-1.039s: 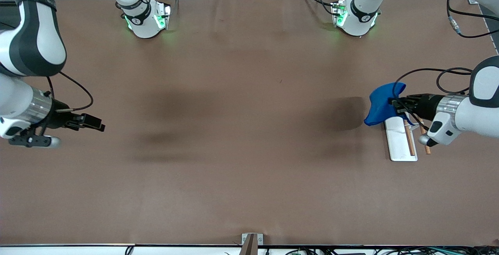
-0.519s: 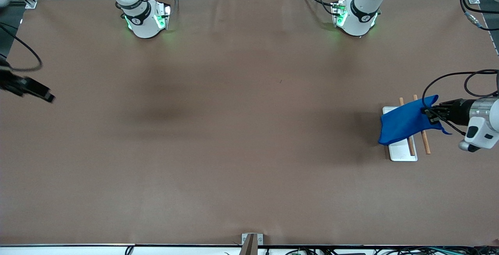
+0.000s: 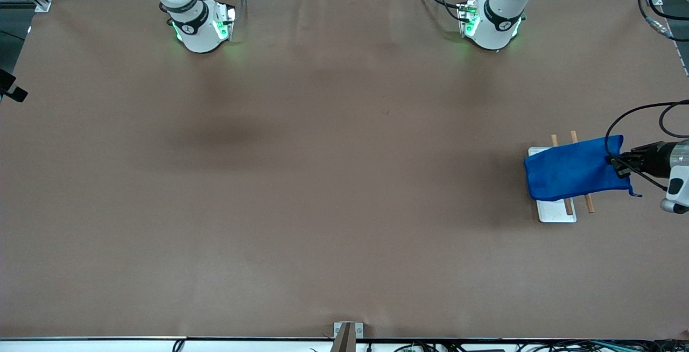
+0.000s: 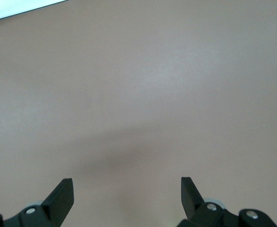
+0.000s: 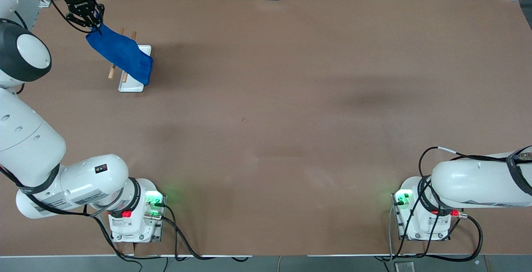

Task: Right arm passes towel to left arm to hang
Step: 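Lower the towel over the wooden dowels with the left gripper, then open the left gripper to release the towel onto the dowels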

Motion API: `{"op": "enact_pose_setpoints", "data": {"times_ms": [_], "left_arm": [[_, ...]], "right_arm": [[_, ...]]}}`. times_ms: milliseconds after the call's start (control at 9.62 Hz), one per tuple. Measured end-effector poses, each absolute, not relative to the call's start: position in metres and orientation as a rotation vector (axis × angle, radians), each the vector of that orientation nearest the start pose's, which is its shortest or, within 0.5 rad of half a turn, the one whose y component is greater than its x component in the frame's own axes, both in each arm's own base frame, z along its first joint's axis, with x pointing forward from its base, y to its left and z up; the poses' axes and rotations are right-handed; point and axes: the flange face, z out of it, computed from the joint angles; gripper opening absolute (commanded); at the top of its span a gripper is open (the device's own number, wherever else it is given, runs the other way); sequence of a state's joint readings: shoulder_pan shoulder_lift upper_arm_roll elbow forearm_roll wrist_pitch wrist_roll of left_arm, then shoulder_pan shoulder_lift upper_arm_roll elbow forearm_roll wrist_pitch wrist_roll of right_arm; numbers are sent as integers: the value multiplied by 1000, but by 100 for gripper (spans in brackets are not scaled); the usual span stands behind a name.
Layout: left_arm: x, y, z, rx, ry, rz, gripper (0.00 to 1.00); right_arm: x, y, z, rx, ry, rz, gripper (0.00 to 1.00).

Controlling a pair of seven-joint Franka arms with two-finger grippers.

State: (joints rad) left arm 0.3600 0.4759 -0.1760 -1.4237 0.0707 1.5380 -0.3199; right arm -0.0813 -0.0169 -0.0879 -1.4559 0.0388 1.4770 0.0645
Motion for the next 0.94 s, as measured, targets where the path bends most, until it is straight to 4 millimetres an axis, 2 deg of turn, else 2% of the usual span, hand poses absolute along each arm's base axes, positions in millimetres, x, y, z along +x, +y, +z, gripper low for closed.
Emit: {"op": "enact_pose_setpoints", "data": {"times_ms": [623,935], "left_arm": [[631,186,392,-3033,-652,530,1],[629,206,383,-3053,-632,524,8]], "right_arm": [[535,-80,677,-3094,333,-54,100],[534,-85,676,-3095,346,-48,100]]}}
